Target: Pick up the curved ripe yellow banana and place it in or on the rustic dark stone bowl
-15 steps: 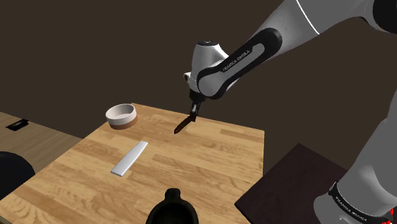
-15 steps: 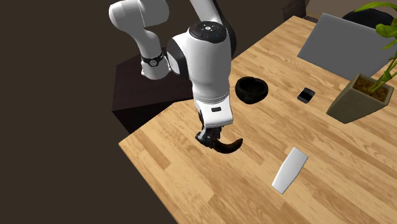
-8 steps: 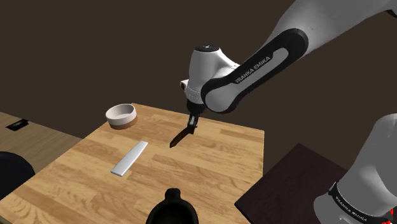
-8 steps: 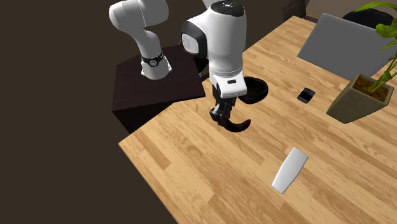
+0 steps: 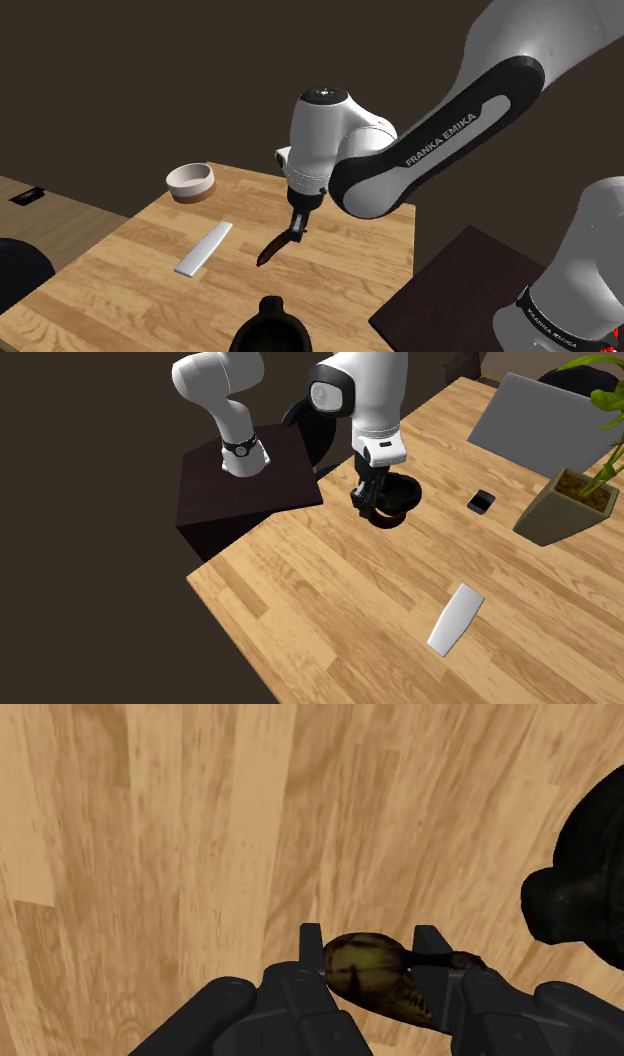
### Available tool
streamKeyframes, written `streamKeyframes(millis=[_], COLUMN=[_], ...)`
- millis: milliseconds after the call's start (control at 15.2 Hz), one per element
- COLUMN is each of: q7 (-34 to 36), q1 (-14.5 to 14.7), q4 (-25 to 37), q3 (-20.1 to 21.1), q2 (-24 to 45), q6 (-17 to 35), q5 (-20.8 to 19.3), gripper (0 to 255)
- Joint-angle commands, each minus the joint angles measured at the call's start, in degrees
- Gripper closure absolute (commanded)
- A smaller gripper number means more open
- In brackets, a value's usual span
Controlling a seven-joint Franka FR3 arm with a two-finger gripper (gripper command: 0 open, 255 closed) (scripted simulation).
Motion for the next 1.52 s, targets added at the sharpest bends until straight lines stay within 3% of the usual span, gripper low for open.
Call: streamKeyframes(millis=[0,726,1452], q7=[3.81,23.86,31.71], q1=[1.51,9.58,9.75], q4=[-0.80,-0.66,-1.93], q3=[1.50,10.50,9.21], q2=[-0.72,-1.25,6.44], q6=[-0.12,-2.95,4.40], q5=[-0.77,-4.80,-14.53], gripper=[255,255,255])
